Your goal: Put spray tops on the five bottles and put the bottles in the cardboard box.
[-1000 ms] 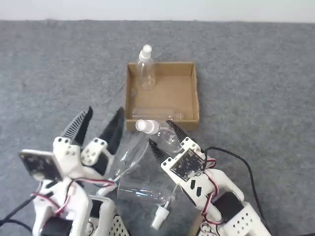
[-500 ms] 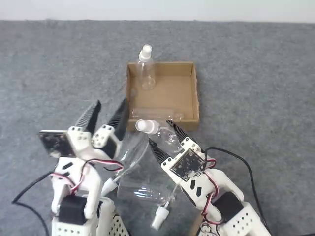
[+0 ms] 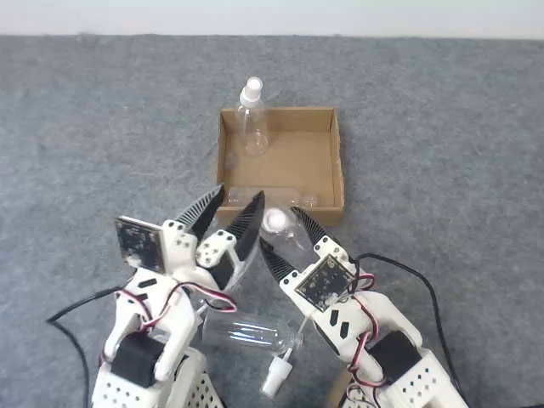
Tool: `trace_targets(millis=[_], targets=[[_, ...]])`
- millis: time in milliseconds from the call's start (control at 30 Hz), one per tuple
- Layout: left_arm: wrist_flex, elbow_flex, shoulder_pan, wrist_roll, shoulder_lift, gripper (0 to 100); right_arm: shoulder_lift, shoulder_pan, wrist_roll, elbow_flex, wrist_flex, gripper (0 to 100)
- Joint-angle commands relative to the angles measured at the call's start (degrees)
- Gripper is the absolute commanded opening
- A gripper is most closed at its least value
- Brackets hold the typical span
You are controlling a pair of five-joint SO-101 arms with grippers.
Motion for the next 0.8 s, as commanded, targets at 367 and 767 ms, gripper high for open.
trace_targets(millis=[367,767], targets=[[0.4,-0.7,5.8,-2.8,-0.7,20,-1.4,0.6,0.8,1.0,-0.2,5.8],[0.9,-6.7,-5.5,-3.4,-0.8,20,-1.4,0.6,0.4,1.1,2.1,5.8]])
